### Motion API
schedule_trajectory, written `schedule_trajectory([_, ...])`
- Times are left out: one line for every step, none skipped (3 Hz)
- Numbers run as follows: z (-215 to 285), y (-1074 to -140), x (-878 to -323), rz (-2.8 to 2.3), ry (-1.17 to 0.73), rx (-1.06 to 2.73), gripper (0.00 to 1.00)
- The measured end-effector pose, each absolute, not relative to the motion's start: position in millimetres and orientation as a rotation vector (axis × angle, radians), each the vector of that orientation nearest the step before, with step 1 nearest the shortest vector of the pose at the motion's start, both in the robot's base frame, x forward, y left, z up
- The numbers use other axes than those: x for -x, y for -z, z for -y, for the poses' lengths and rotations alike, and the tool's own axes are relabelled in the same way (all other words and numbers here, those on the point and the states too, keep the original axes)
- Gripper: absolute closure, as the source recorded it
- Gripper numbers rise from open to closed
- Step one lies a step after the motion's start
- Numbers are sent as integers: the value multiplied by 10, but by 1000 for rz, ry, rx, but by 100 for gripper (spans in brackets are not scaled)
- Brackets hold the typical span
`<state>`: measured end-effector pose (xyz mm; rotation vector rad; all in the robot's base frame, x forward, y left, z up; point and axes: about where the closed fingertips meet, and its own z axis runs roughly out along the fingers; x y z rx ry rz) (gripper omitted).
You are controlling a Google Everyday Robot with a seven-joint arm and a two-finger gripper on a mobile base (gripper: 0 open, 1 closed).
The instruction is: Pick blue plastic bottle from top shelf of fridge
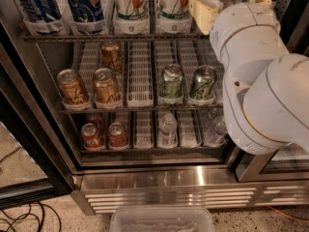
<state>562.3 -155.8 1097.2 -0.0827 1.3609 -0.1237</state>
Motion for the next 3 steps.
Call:
schedule_trajectory([1552, -10998, -5595, -1354, 120, 76, 35])
schedule_trajectory([1549, -11008, -5558, -1352, 119, 72, 43])
schedule_trajectory([1549, -11008, -5558, -1352, 119, 72, 40])
